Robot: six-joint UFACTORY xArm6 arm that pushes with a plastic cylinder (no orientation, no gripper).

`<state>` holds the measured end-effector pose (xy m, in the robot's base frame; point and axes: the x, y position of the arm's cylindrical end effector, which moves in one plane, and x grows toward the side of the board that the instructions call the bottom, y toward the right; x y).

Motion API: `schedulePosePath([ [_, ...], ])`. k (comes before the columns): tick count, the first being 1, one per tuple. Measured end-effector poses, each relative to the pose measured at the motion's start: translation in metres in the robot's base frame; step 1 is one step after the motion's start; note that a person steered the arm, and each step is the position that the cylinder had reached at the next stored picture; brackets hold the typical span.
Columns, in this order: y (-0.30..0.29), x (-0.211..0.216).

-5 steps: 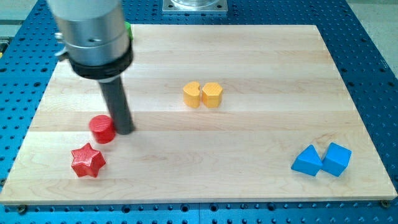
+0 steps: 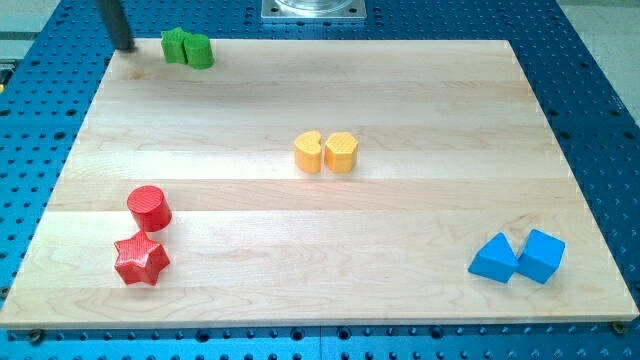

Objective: Place the green blocks to the top of the red blocks to form a vertical line

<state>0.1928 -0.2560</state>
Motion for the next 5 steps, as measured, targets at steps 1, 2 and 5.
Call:
schedulePosePath([
  [1,0.082,0.021],
  [2,0.1,0.057],
  [5,0.14,0.093],
])
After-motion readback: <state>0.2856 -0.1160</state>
